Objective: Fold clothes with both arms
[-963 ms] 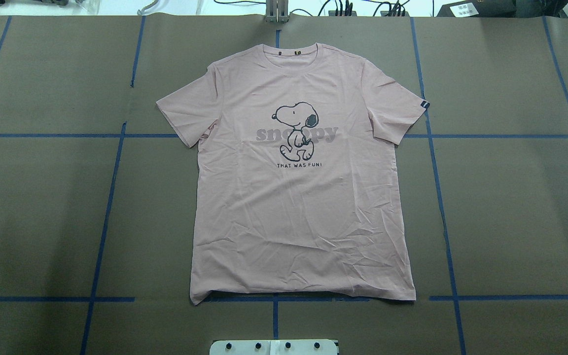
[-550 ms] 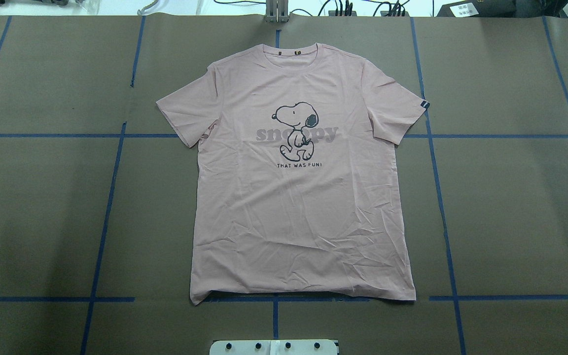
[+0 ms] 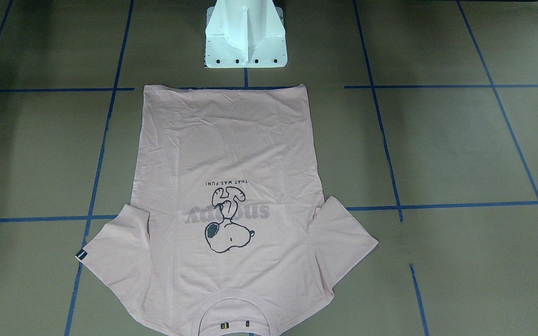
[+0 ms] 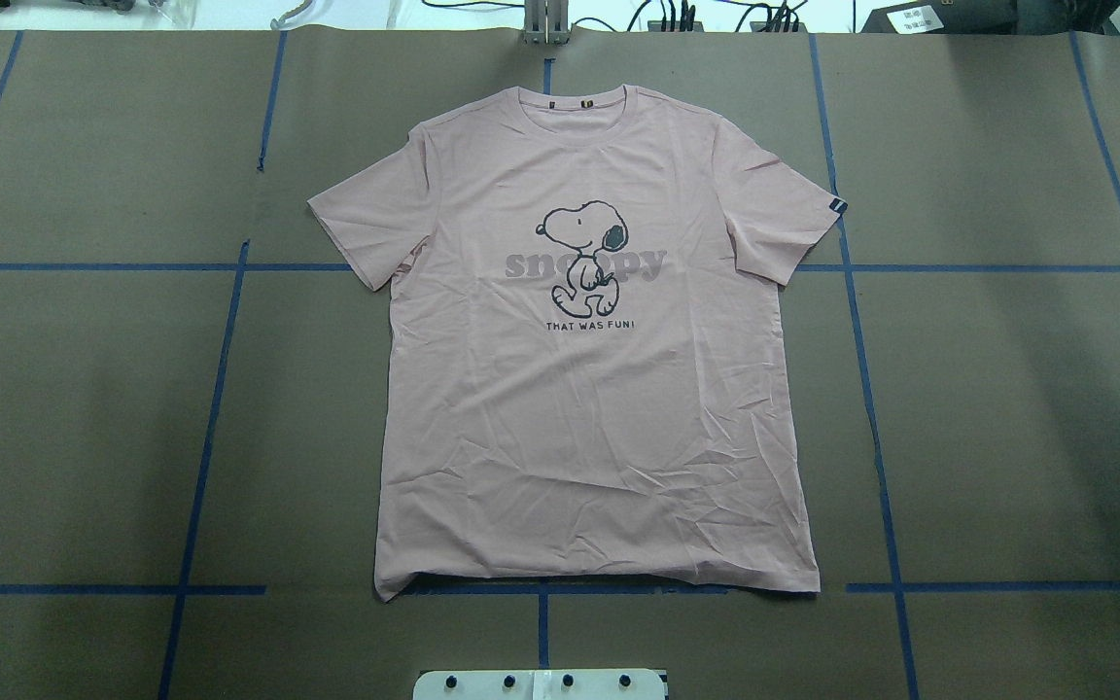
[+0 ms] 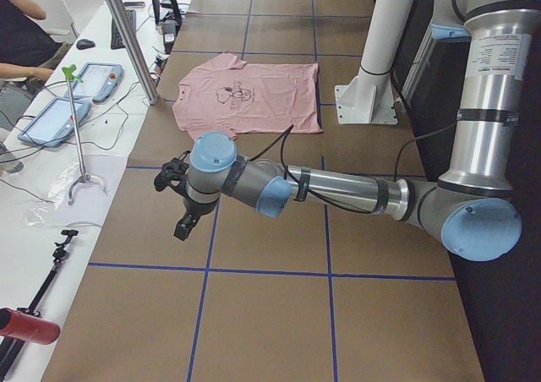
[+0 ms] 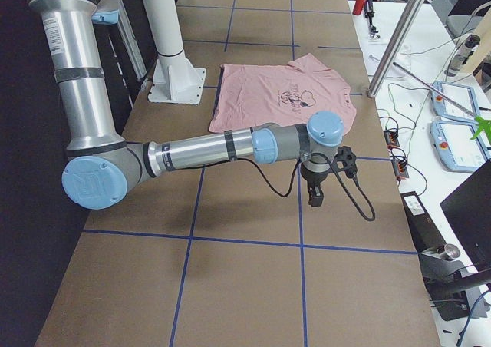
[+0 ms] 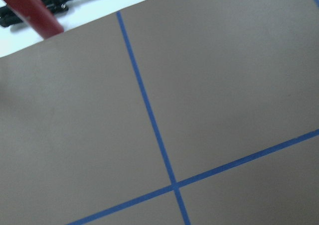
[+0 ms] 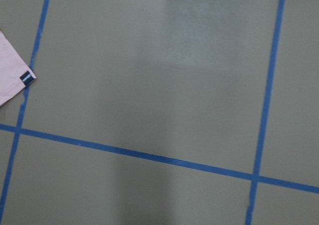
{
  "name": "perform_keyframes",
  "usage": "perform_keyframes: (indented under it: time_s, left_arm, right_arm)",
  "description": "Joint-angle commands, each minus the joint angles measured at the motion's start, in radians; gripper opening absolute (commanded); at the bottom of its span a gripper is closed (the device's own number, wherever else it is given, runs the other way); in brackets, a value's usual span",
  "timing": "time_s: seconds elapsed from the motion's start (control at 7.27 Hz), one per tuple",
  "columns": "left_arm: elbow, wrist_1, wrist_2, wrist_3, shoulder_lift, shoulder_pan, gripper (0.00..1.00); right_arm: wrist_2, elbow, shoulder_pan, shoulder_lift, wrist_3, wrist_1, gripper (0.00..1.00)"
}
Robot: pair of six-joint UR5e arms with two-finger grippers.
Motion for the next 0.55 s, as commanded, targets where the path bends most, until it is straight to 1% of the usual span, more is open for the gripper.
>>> perform_keyframes:
  time_s: [0.0,0.14,0.28,0.41]
  left_arm:
    - [0.042,-0.033,-0.015,-0.031,-0.038,0.034,1.00]
    - [0.059,-0.030,-0.013,-0.034,-0.056,0.060,1.00]
    - [0.058,-0.033,-0.016,-0.072,-0.060,0.065,1.00]
    - [0.053,-0.042,-0.015,-0.109,-0.061,0.082,1.00]
  right_arm:
    - [-0.001,-0.094,-0.134,0.105,0.168,0.125,1.00]
    - [-0.007,-0.158,-0.183,0.168,0.265,0.197,1.00]
    - [-0.019,-0.229,-0.217,0.212,0.378,0.298,1.00]
    - [-0.077,-0.299,-0.270,0.249,0.496,0.417,1.00]
